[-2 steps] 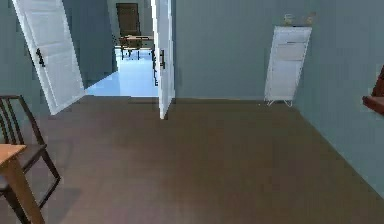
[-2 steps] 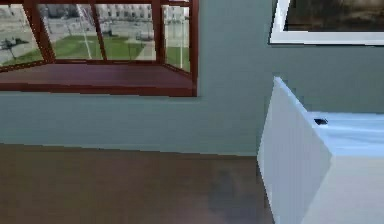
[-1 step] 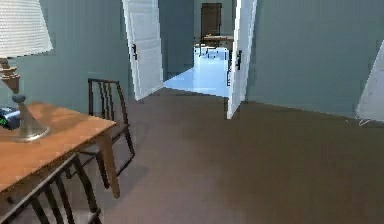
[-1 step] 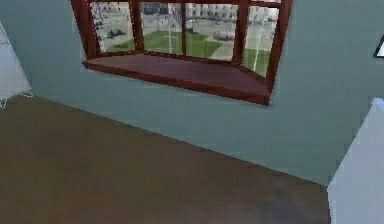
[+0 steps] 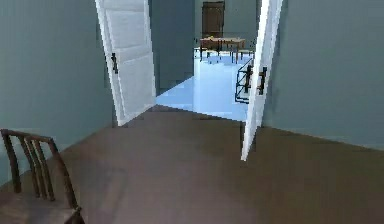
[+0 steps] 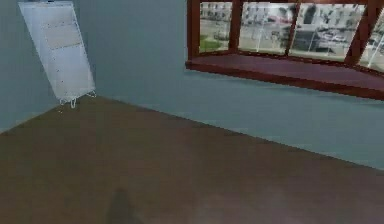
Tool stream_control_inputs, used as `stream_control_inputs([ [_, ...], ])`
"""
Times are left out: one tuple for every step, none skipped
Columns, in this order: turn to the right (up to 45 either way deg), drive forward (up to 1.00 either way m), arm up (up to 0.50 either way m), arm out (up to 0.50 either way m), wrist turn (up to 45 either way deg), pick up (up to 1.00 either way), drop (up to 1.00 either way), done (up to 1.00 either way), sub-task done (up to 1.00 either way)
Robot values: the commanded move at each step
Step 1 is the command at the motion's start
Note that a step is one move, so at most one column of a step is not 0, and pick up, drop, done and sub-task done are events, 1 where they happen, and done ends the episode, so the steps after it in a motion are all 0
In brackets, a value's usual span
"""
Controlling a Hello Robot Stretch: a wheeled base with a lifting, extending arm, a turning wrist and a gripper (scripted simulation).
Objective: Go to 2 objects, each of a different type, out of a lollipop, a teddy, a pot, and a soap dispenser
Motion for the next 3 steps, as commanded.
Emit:
stream_control_inputs([
  [0.0, 0.35, 0.0, 0.0, 0.0, 0.0, 0.0, 0.0, 0.0],
  [-6.0, 0.0, 0.0, 0.0, 0.0, 0.0, 0.0, 0.0, 0.0],
  [0.0, 1.0, 0.0, 0.0, 0.0, 0.0, 0.0, 0.0, 0.0],
])
